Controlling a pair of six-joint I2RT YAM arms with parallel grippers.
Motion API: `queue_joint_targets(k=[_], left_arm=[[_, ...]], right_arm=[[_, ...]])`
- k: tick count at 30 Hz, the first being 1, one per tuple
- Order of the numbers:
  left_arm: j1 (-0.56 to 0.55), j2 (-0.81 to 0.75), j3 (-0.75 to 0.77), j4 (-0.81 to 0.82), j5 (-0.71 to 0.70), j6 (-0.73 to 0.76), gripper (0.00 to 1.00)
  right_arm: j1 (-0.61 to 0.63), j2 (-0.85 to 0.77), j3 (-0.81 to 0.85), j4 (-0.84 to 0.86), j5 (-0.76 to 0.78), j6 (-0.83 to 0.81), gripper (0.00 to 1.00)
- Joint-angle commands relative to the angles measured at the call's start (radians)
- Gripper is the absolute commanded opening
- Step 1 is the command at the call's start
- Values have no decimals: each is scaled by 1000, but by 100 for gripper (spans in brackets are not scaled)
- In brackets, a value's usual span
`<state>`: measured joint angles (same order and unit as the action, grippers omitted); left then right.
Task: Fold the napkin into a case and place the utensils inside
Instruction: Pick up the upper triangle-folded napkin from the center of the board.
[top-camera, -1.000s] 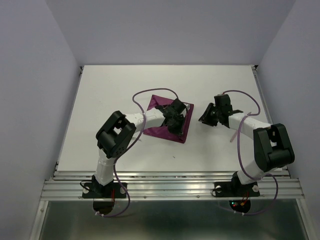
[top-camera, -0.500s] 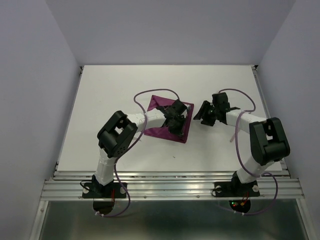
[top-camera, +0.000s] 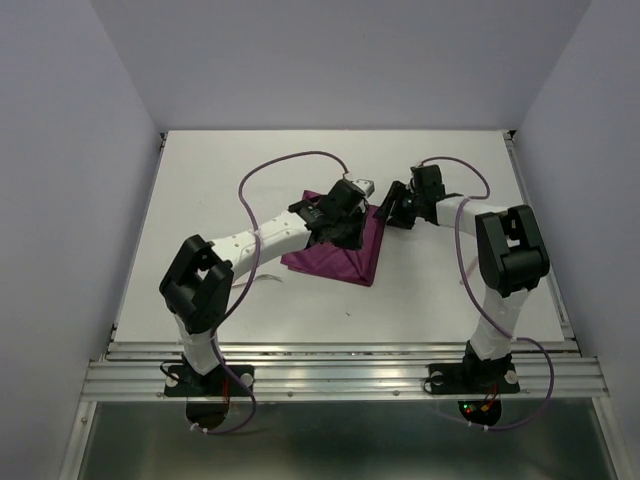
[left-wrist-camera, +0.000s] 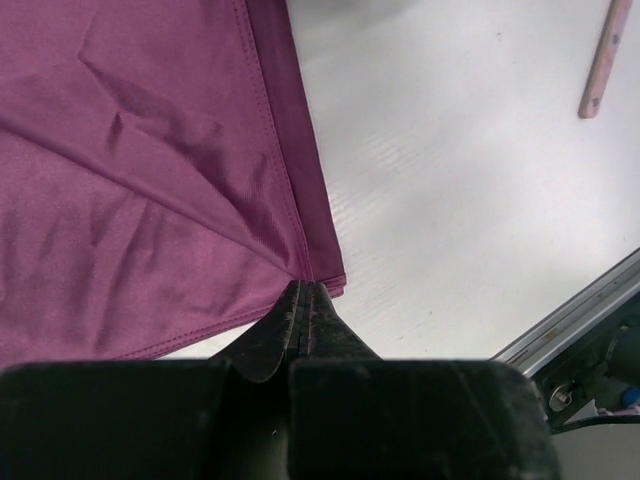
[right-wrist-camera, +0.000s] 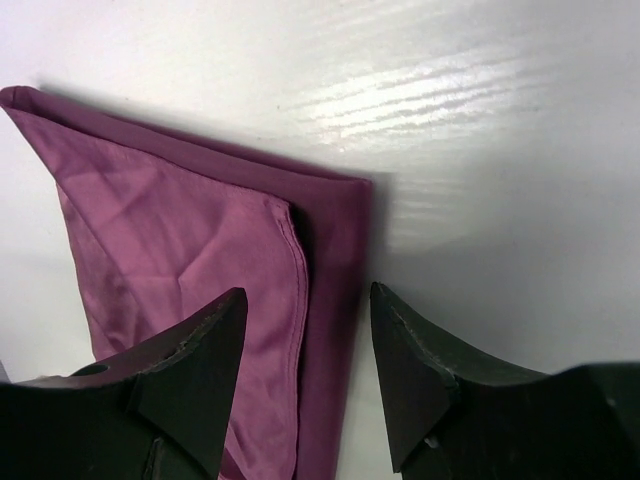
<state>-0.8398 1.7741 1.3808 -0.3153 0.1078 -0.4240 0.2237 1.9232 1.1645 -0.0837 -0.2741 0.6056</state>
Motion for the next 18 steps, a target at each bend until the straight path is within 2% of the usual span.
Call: queue_joint_targets(k=[1,7,9,10,14,18], left_arm=[[2,7,8,-13,-16,-4,0],[4,13,3,-10,-8,-4,0],[4,16,1,-8,-8,-1,0],[2,18,-2,-7,-8,1,0],[2,22,-6,-7,-5,4,0],[2,22,-2,-4,-14,17,3]], right_arm=[[5,42,29,18,1,-26,58],[52,100,60,-10,52,-44,57],[63,118,70,-19,73,-41,52],[63,129,72,-19,88,-26,37],[63,131,66,-18,139,20,1],[63,89,44,-18,211,56,1]])
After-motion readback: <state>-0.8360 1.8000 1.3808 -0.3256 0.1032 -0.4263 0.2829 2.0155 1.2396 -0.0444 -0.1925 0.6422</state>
